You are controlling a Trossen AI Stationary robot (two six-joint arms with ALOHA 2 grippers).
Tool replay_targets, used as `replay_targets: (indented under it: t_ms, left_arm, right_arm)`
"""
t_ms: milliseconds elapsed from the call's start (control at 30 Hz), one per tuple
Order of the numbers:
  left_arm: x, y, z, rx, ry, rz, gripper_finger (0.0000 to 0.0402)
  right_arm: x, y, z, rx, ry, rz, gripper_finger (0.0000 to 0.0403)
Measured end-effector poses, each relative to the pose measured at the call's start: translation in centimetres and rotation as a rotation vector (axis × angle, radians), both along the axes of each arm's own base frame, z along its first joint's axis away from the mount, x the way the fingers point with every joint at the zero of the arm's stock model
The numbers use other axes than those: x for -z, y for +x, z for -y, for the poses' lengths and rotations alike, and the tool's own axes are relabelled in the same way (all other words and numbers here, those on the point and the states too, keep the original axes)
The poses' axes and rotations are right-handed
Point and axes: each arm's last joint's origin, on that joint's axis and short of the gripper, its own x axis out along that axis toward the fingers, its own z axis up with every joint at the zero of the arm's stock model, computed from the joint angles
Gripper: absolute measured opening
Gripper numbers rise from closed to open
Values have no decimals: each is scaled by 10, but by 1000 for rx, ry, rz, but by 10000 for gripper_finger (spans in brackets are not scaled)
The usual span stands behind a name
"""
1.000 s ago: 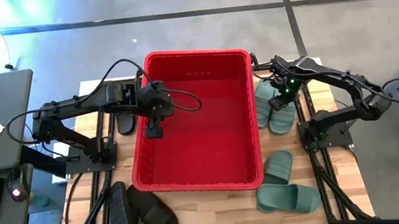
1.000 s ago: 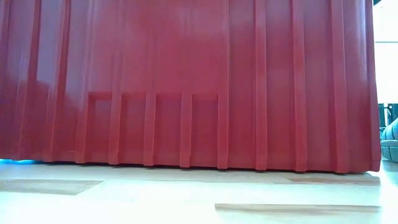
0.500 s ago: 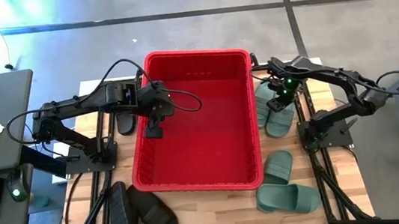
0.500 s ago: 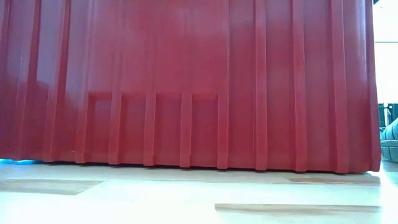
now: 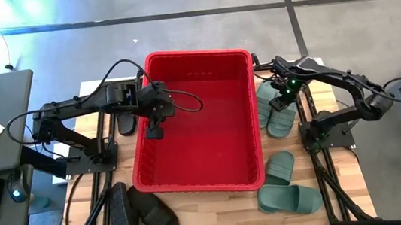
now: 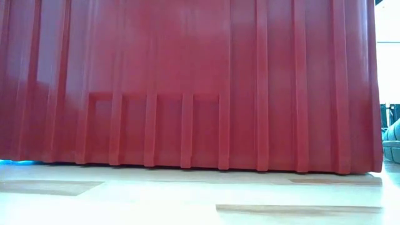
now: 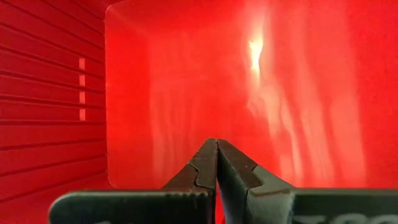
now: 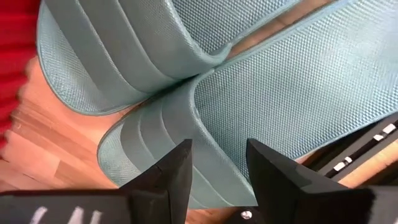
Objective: Pick and place slides into bin
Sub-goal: Put the green slide into the red container
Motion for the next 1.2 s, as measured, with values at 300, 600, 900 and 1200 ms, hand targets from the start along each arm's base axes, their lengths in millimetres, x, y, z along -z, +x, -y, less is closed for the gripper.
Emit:
replay_targets:
  t_ms: [300, 600, 900, 1200]
  left_arm:
    - [0, 0, 1, 13, -22, 5, 1]
    - [0, 0, 1, 15, -21, 5, 1]
    - [0, 0, 1, 20, -18, 3, 1]
    - [0, 0, 1, 39, -9, -2, 1]
  right_arm:
    - [4, 1, -1, -18, 22, 28, 139]
    - [11, 0, -3, 1, 54, 49, 139]
    - [22, -3, -13, 13, 174, 111, 138]
    - [33, -8, -21, 25, 248, 120, 63]
